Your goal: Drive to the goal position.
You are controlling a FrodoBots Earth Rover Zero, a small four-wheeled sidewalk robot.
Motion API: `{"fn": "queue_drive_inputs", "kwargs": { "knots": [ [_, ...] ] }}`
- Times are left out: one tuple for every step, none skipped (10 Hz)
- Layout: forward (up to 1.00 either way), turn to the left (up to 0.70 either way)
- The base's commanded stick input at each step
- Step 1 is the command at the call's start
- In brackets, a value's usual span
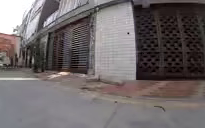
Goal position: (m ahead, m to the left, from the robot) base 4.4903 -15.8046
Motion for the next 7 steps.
{"fn": "queue_drive_inputs", "kwargs": {
  "knots": [
    [0.0,-1.0],
    [0.0,-1.0],
    [0.0,-1.0],
    [0.0,-1.0],
    [0.0,-1.0],
    [0.0,-1.0],
    [0.0,-1.0]
  ]
}}
